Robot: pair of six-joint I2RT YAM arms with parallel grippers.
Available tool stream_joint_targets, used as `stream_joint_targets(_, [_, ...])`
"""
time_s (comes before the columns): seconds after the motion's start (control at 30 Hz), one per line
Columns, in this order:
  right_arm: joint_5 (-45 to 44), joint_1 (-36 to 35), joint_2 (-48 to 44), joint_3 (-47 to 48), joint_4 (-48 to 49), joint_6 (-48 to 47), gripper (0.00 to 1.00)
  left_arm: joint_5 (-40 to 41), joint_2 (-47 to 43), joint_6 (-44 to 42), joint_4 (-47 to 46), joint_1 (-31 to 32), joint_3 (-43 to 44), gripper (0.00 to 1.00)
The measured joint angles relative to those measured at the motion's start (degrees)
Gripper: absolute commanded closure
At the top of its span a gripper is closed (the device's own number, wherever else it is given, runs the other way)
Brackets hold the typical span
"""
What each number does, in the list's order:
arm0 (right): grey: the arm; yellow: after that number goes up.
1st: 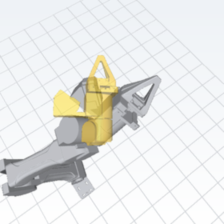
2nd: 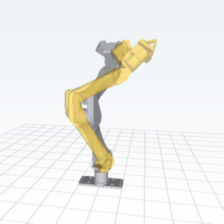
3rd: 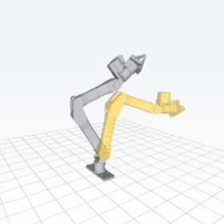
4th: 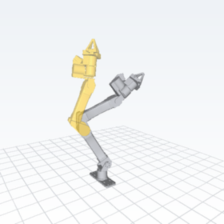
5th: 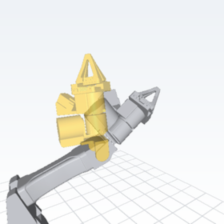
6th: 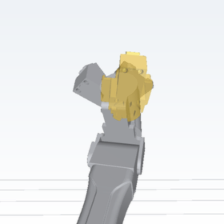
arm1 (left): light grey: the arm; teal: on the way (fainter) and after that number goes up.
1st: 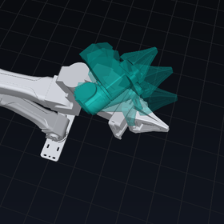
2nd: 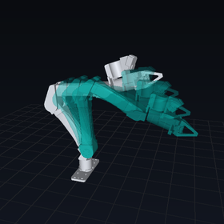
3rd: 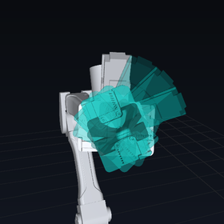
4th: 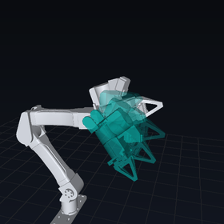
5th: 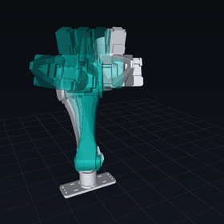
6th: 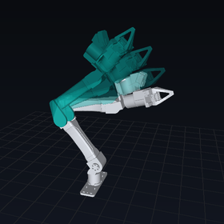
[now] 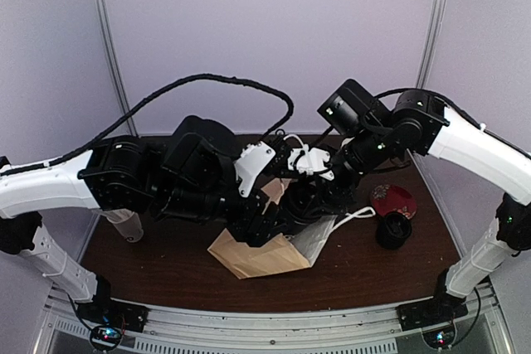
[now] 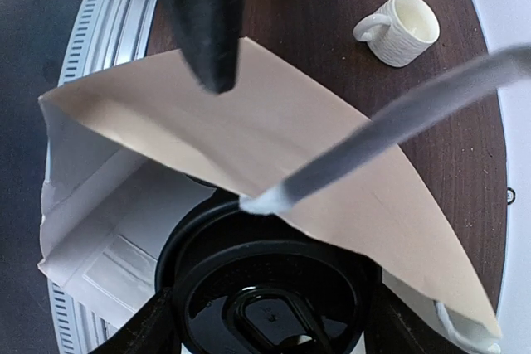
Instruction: Pack the takeout coffee
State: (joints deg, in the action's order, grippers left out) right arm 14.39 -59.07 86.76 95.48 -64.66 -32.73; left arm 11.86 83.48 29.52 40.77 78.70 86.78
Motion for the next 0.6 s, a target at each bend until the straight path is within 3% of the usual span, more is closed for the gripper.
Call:
stream_joint_targets(0.2, [2.8,0.4,2.4,3.0,2.7,1.8,0.65,4.7,-1.6,0.7,-0.4,1.2,-0.2,0.27])
stream_joint_targets(0.43, [4.4,0.4,3.2,3.5,2.9,3.1,0.65,11.8,2.1,4.0,4.3,1.2,6.3,0.4])
stream_joint_targets(0.6, [4.3,0.4,3.1,3.5,3.2,3.7,0.65,13.1,3.6,5.0,5.8,1.2,6.4,0.43])
